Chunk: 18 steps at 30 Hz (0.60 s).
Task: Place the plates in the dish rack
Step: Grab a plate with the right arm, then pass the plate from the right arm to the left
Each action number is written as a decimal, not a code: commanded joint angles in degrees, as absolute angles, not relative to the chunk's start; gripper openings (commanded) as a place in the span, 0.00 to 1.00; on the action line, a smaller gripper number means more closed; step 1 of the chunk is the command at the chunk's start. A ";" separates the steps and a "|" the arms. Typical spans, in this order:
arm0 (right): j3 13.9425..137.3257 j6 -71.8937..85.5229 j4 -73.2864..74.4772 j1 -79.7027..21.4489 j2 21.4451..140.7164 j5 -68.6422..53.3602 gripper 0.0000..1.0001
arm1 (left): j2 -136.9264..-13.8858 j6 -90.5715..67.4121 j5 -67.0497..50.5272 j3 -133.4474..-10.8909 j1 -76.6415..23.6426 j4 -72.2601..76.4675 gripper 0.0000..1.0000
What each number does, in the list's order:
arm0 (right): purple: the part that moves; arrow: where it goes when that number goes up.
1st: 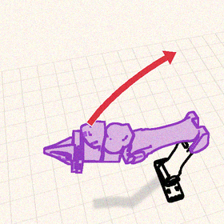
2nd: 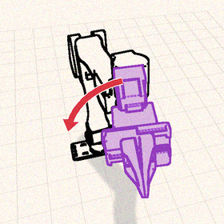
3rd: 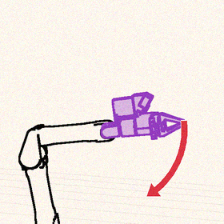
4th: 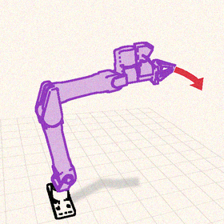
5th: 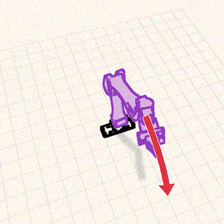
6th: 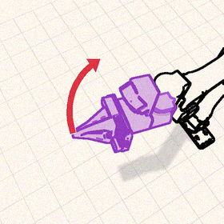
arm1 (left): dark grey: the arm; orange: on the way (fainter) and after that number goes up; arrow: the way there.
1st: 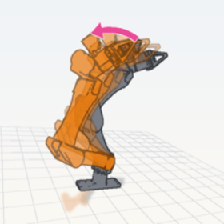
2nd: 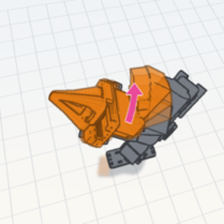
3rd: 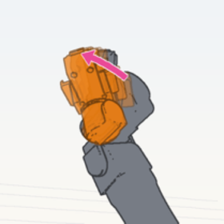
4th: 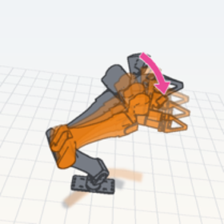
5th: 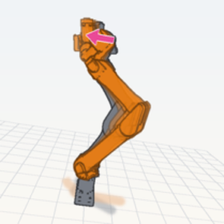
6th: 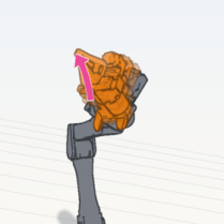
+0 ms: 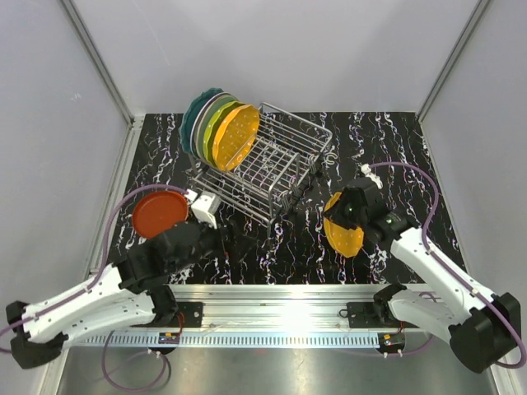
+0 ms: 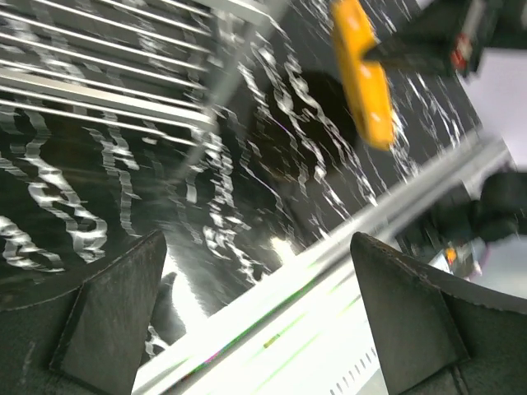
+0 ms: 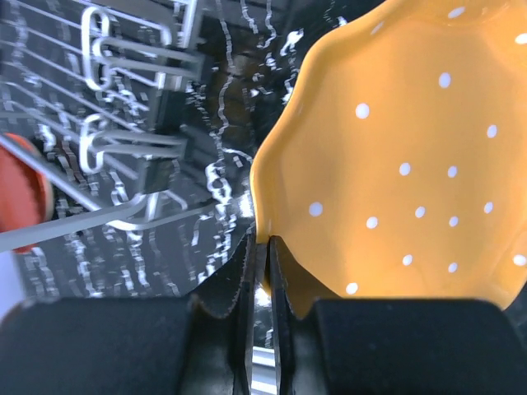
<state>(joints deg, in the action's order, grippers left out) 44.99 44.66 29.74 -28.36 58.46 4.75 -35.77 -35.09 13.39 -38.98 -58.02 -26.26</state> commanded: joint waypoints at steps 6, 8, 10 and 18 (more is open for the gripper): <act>44.03 55.89 22.68 -31.20 50.89 3.43 0.00 | -49.03 -36.13 34.18 -44.03 -81.98 -16.27 0.98; 43.33 58.18 21.98 -31.81 49.41 3.86 0.00 | -54.56 -36.12 36.47 -46.05 -86.21 -15.12 0.99; 42.54 60.02 21.27 -32.78 48.61 3.87 0.00 | -59.99 -36.82 38.40 -48.59 -88.32 -15.03 0.99; 40.88 65.47 21.88 -34.98 43.07 5.89 0.00 | -74.68 -36.22 41.13 -55.27 -88.95 -10.46 0.99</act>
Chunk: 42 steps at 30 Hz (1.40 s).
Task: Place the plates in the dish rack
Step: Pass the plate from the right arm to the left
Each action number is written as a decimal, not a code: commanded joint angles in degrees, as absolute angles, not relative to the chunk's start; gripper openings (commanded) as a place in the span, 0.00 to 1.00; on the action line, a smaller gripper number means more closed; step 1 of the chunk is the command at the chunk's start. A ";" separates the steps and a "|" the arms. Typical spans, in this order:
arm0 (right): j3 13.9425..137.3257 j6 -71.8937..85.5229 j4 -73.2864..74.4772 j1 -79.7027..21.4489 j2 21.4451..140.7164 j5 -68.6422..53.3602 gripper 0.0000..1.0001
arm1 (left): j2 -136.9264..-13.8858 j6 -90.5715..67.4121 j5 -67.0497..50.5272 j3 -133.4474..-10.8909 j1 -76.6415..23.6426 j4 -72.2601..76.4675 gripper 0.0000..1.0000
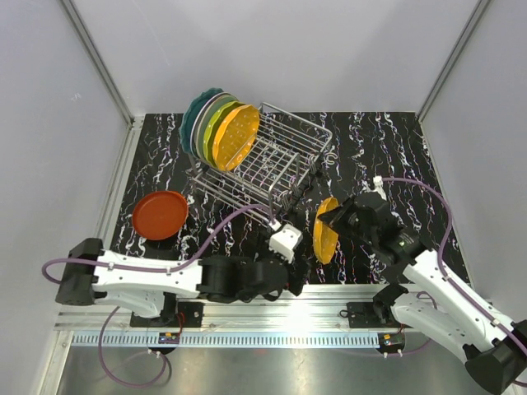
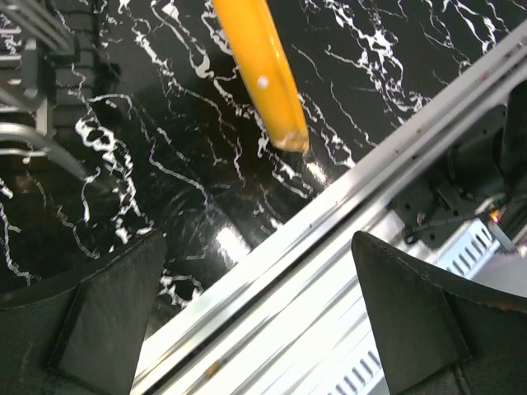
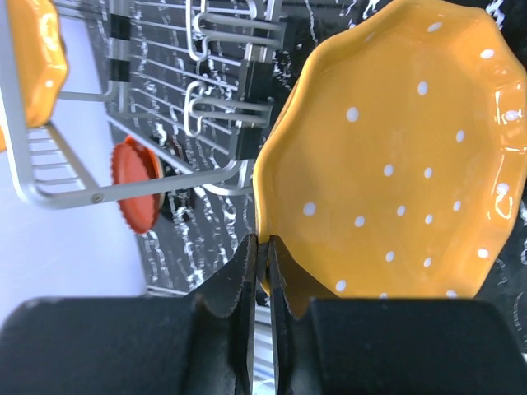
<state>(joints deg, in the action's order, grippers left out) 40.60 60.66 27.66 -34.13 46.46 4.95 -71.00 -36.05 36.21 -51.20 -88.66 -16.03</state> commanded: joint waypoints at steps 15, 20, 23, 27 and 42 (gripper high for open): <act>37.71 70.75 24.08 -35.24 33.93 4.83 0.00 | -90.95 -34.63 37.52 -66.26 -84.90 -7.64 0.99; 36.65 72.07 23.56 -35.24 32.96 4.40 0.00 | -94.48 -35.33 39.20 -68.47 -84.73 -10.11 0.98; 36.21 72.77 22.85 -35.24 32.61 3.87 0.00 | -95.45 -35.68 37.36 -68.20 -83.85 -8.62 0.91; 35.77 73.56 22.68 -35.33 31.38 3.78 0.00 | -95.98 -36.56 35.69 -67.41 -82.53 -6.68 0.74; 37.97 70.23 26.63 -35.24 30.23 4.83 0.18 | -96.95 -32.87 38.93 -70.49 -81.65 -14.68 0.00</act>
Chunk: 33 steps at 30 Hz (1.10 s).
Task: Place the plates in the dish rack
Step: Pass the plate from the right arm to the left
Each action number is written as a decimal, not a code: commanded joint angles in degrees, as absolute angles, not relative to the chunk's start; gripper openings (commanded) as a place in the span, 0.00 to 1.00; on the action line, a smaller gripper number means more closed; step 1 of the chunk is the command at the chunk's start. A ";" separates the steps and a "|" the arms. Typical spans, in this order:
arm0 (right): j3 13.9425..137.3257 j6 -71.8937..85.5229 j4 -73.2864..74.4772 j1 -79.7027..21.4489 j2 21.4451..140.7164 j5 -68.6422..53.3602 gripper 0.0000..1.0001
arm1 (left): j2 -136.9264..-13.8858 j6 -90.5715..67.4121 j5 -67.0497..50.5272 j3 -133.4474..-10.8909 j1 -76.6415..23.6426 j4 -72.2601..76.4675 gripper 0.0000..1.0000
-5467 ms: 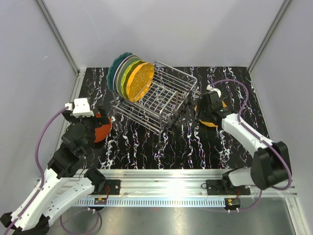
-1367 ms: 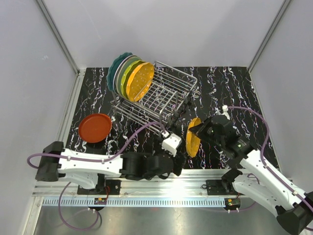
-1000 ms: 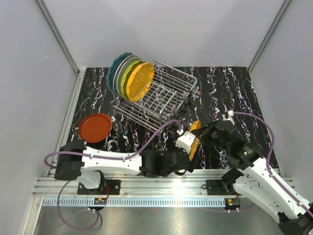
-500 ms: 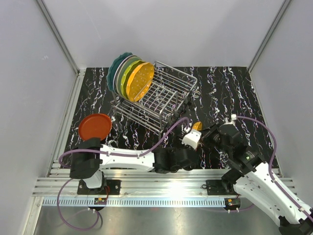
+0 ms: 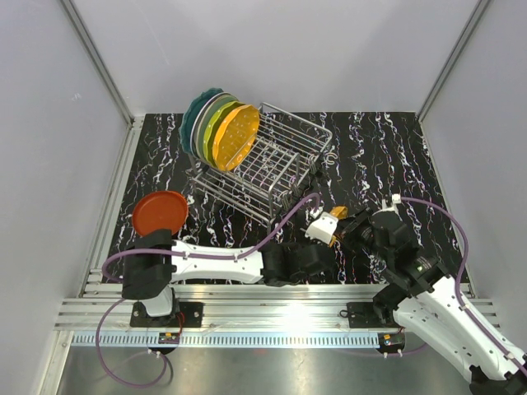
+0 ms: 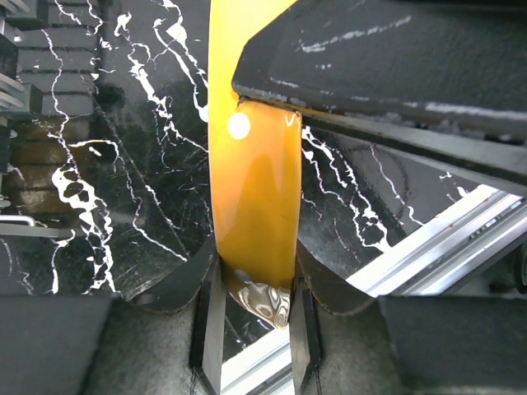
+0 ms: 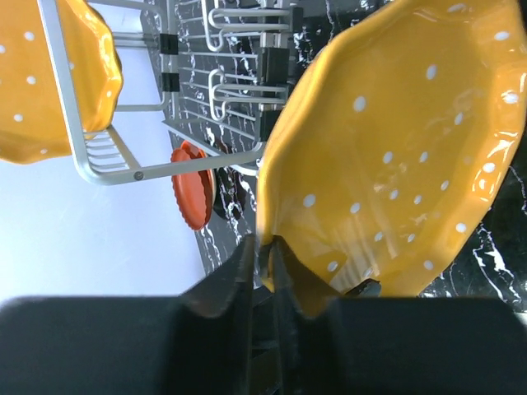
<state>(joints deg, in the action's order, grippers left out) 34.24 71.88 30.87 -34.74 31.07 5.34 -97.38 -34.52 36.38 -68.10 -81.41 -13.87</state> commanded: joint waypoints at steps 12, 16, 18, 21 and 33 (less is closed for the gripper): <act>42.97 66.80 37.95 -35.24 26.20 9.93 0.50 | -90.44 -33.75 42.63 -67.33 -81.03 -18.72 0.00; 45.79 65.57 42.00 -35.24 24.17 14.75 0.52 | -87.02 -28.31 37.54 -64.17 -81.12 -13.46 0.00; 47.37 65.04 43.41 -35.24 23.73 16.43 0.52 | -85.26 -26.37 35.87 -63.46 -81.04 -13.53 0.00; 48.78 64.25 44.73 -35.24 23.82 18.89 0.53 | -82.36 -23.21 33.15 -62.93 -81.30 -13.80 0.00; 54.14 58.10 42.98 -35.24 28.56 23.82 0.56 | -69.35 -20.13 31.64 -59.94 -81.65 -17.75 0.00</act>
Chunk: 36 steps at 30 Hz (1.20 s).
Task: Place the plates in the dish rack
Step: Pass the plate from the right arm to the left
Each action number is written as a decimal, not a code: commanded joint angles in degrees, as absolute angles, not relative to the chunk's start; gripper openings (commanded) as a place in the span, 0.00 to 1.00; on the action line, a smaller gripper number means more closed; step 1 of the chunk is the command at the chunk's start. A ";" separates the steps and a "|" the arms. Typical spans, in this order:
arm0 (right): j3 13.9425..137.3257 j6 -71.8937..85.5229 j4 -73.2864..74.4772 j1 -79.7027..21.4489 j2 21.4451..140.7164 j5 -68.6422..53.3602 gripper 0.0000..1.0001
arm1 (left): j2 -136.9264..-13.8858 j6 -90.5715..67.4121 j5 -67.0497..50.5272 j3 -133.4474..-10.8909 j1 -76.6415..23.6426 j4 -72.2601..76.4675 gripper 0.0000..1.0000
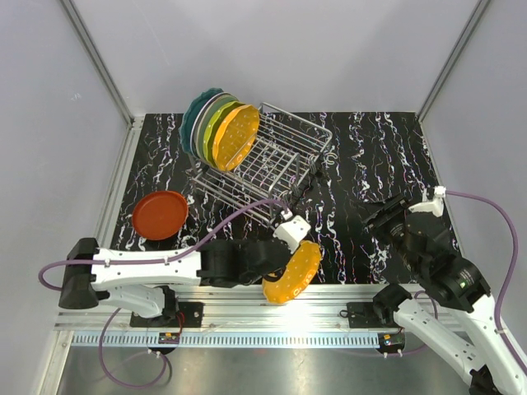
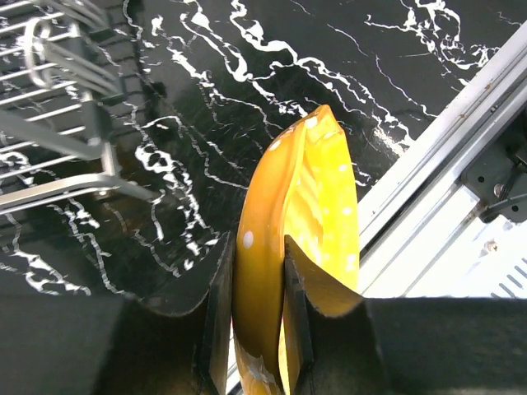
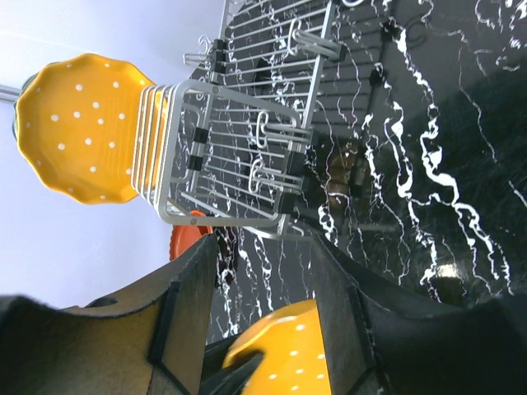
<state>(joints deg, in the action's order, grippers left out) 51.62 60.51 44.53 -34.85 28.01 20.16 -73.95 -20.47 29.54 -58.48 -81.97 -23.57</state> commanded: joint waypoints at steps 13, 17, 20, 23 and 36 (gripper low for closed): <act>53.44 55.37 42.54 -35.24 27.68 23.12 0.56 | -55.92 -17.33 35.94 -67.13 -81.83 -24.08 0.00; 53.09 48.00 34.82 -35.33 29.35 13.12 0.51 | -52.83 -12.84 43.21 -72.32 -81.83 -26.98 0.00; 53.44 43.69 29.37 -35.24 31.54 5.55 0.50 | -52.38 -8.71 49.10 -76.45 -81.74 -29.79 0.00; 53.88 39.74 25.86 -35.24 34.18 -1.30 0.45 | -51.42 -3.53 53.15 -79.01 -81.83 -28.48 0.00; 66.16 31.47 9.59 -35.94 56.06 -21.00 0.30 | -54.21 31.89 61.70 -81.03 -80.78 4.29 0.00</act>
